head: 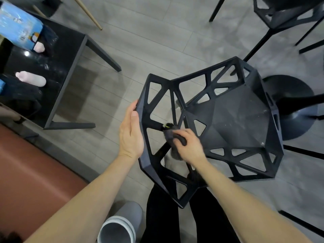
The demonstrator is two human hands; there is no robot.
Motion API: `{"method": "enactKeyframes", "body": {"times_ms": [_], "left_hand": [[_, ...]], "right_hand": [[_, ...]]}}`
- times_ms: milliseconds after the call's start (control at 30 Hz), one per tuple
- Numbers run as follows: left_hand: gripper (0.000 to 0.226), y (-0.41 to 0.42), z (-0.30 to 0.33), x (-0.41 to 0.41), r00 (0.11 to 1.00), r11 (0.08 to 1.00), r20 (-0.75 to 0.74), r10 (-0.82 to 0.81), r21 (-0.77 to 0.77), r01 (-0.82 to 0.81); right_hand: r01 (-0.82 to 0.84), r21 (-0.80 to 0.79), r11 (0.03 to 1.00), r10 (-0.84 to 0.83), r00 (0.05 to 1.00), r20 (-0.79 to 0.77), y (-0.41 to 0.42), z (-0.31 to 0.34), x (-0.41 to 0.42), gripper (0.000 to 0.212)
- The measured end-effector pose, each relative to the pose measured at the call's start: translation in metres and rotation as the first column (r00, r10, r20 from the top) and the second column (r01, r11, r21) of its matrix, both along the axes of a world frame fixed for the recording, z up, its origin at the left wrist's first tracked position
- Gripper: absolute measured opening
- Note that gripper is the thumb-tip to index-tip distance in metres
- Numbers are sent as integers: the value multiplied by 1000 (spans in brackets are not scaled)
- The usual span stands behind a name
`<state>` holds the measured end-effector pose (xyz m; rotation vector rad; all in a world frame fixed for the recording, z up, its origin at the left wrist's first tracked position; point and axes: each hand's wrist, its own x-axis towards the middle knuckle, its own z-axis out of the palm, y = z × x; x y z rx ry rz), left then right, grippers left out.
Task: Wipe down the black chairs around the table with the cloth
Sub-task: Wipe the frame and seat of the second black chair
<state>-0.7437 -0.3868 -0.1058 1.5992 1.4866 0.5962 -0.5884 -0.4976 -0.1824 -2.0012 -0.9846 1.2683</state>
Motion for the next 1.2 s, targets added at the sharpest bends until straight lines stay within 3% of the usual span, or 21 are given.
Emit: {"method": "enactKeyframes", "body": {"times_ms": [67,100,200,267,333,433,467,500,600,700,800,933,1100,1200], "left_hand": [[58,-1,0,1,1000,1000,-5,-4,-9,4],[57,-1,-1,1,1000,1000,-1,-3,-8,3],[55,2,-4,-1,1000,1000,26,-9,3,9],[53,2,-4,-3,999,1000,41,-14,-3,14],[53,2,-3,-3,1000,1000,24,-10,-11,10],[54,1,0,-1,1000,1000,-1,-4,-15,4],[54,0,0,0,1000,1000,6,-1,-11,1],[53,-1,0,0,1000,1000,22,10,-3,-10],[46,0,0,1,998,999,43,35,-15,-34],[44,0,-3,-2,994,995,56,91,-46,-89],[47,-2,-6,-3,991,996,109,84,-52,-78],[51,-4,-8,2,986,993,135,95,-83,-84],[46,-6,-4,2,991,989,83,108,-112,-98],[50,-4,-2,3,993,991,50,104,-92,-99]], "right_hand": [[-56,-127,990,63,996,58,-5,-2,24,33],[-10,-80,997,12,999,29,-4,7,25,33],[98,289,952,-65,991,-121,15,48,-6,34],[51,384,922,9,988,-154,20,53,-29,39],[72,274,959,-46,994,-101,19,24,-27,38],[81,-83,993,-82,997,-9,15,-16,9,36],[121,-121,985,-123,992,-9,15,-13,18,35],[169,-88,982,-172,985,-27,16,-5,21,34],[272,246,930,-256,962,-96,42,47,-2,35],[146,517,844,-102,988,-113,64,82,-44,36],[155,541,827,-173,985,-19,115,58,-25,35],[308,426,851,-338,941,-4,175,39,12,36],[224,507,832,-244,969,-27,77,73,-54,33],[138,538,832,-193,980,47,96,69,-44,27]]}}
